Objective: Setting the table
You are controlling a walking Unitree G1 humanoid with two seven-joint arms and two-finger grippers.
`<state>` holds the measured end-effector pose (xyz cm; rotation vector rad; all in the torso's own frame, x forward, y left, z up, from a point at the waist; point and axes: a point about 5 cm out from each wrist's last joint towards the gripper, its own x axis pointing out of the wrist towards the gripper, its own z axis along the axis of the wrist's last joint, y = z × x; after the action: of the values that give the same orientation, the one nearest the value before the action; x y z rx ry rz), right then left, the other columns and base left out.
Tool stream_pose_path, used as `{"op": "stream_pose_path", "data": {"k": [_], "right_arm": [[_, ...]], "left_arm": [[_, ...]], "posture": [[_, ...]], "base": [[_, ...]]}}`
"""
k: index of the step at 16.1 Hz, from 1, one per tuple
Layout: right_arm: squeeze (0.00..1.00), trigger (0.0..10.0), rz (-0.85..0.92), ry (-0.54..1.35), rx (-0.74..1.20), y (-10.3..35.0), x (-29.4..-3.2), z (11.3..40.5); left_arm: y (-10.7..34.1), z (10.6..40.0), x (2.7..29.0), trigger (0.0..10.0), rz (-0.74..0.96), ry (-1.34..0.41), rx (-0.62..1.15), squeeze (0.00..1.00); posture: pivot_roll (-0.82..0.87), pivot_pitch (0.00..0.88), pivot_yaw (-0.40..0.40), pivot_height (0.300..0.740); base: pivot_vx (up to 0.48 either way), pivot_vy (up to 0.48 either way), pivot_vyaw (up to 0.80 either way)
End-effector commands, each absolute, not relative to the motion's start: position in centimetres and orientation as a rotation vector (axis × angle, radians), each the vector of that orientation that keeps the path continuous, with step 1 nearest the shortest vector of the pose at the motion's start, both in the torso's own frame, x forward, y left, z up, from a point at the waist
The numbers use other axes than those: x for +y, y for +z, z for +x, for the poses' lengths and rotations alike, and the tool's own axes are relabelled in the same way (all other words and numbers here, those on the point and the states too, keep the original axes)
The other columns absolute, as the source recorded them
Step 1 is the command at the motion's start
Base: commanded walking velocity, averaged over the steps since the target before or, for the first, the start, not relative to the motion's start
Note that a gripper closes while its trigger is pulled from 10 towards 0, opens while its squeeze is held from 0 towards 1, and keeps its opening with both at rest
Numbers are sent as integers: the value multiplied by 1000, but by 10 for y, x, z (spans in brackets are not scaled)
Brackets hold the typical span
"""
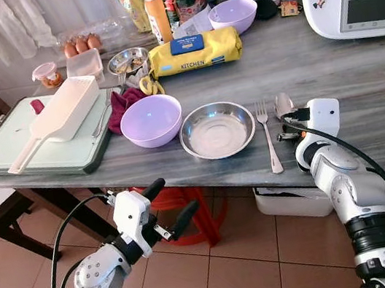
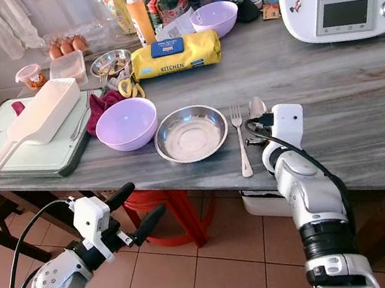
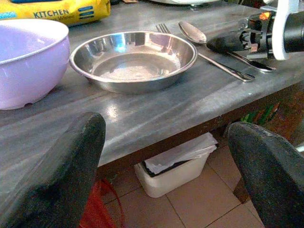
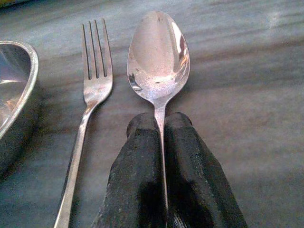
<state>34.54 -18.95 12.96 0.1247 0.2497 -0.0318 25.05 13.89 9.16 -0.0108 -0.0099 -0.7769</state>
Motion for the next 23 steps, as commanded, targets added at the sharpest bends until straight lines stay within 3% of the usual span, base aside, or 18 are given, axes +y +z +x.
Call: {"op": "stream_pose_path", "data": {"k": [1, 3, 9, 15, 23], "right_arm": [[0, 10000, 113, -44, 326, 112, -189, 341], [1000, 10000, 123, -56, 319, 112, -190, 343], [1000, 10000, 135, -57, 286, 115, -187, 344], [1000, 10000, 99, -102, 56, 160, -201, 341], [1000, 10000, 91, -105, 63, 160, -209, 333]], "left_arm": [[91, 251, 143, 10000, 12, -765, -2, 0], [91, 252, 144, 10000, 10, -754, -4, 0], [91, 253, 143, 10000, 8, -753, -4, 0], [93, 253, 142, 10000, -11, -781, -24, 0], [112, 249, 128, 10000, -107, -885, -87, 0]], "posture": [[-77, 100, 149, 740], [-72, 98, 146, 740], [-71, 96, 147, 740], [-77, 86, 142, 740], [-96, 72, 131, 740]], "base": [[0, 0, 0], [0, 0, 0], [0, 0, 0], [0, 0, 0], [0, 0, 0]]}}
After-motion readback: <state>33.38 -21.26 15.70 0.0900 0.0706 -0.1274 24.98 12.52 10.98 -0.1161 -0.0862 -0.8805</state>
